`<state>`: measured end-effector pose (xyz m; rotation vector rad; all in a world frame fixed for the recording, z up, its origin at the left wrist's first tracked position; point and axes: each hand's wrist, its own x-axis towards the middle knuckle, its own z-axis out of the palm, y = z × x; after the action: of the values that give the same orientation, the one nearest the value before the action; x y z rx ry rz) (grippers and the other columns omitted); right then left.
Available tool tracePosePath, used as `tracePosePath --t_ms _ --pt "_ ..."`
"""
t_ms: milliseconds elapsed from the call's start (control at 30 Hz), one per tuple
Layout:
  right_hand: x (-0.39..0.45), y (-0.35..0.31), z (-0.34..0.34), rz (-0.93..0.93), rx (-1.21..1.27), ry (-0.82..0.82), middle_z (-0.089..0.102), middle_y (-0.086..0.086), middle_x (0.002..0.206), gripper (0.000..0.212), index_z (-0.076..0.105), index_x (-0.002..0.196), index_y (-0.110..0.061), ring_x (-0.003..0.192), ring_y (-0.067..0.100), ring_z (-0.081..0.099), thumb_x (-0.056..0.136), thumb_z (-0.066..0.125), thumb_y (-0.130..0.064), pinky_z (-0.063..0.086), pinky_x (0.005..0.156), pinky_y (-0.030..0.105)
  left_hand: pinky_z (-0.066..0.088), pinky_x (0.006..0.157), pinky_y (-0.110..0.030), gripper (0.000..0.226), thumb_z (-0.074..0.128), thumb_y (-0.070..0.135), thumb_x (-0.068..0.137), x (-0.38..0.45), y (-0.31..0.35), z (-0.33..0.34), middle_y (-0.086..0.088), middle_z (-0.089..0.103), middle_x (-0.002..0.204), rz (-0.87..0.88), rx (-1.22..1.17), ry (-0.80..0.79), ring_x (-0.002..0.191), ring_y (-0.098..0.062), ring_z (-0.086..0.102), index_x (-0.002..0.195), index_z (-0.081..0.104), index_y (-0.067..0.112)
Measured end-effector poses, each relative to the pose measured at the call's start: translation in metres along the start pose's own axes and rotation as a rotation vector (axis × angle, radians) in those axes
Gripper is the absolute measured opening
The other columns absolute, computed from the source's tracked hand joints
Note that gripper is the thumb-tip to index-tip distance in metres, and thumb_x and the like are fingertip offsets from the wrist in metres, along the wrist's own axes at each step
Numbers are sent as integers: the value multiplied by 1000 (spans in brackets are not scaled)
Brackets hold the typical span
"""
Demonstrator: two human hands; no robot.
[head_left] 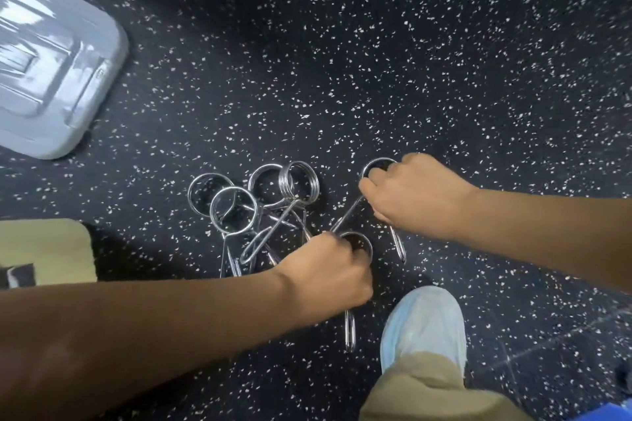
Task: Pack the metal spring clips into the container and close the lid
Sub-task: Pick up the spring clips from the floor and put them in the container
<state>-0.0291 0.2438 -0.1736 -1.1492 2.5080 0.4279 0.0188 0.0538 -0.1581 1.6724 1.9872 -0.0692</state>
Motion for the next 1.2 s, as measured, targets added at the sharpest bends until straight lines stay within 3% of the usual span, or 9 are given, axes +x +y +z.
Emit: tracePosePath --t_ms 167,267,433,533,633,800,1000,1100,1200 --pt "5 11 -16 -33 74 32 55 5 59 22 58 70 -9 40 25 54 74 76 -21 36 42 29 44 52 -34 19 56 -5 89 -12 1 -13 -13 63 92 -2 13 96 66 -25 60 103 64 4" --pt "3 21 -35 -21 57 56 58 5 67 18 58 78 -10 45 27 57 85 66 -24 43 42 32 55 60 -40 19 56 -3 91 -26 4 -25 -13 61 97 -5 4 127 75 -29 65 109 61 3" --pt "-12 33 -73 -4 29 64 57 1 73 20 56 85 -12 48 24 50 95 51 -29 35 43 30 49 44 -32 22 72 -3 76 -65 3 -40 -8 60 82 -60 -2 244 56 -21 50 94 64 7" --pt "-26 34 -109 5 -19 12 59 -1 82 25 54 94 -16 56 24 58 99 40 -36 46 47 33 47 37 -29 22 77 -5 66 -99 6 -55 -4 49 67 -87 -14 330 49 -20 55 79 64 7" --pt "-43 32 -150 -13 -43 -5 60 -3 85 26 52 97 -19 62 21 61 100 36 -39 54 54 36 47 39 -29 15 75 1 73 -136 11 -68 -3 55 67 -111 14 359 50 -20 56 76 62 8" --pt "-72 28 -215 -36 -82 96 61 -6 76 19 58 93 -20 51 16 54 96 50 -37 50 44 31 51 40 -30 17 63 9 92 -197 18 -92 2 53 67 -181 76 395 51 -14 55 75 61 11" --pt "-81 -5 -276 -75 -96 122 56 -9 74 23 53 87 -23 52 13 53 95 35 -36 49 47 32 51 43 -30 15 58 9 93 -285 30 -125 0 57 70 -297 103 443 53 -12 50 78 60 11" --pt "-78 -23 -289 -86 -61 220 51 -9 62 18 54 77 -22 43 11 46 91 48 -31 41 38 27 55 50 -37 13 52 17 96 -329 28 -127 1 61 82 -366 164 424 64 -18 62 86 60 15" --pt "-71 -43 -299 -85 -25 275 50 -9 55 19 54 71 -21 40 11 44 87 63 -26 39 35 27 53 43 -37 7 66 16 86 -374 26 -120 1 64 80 -442 194 457 60 -24 65 81 60 15"
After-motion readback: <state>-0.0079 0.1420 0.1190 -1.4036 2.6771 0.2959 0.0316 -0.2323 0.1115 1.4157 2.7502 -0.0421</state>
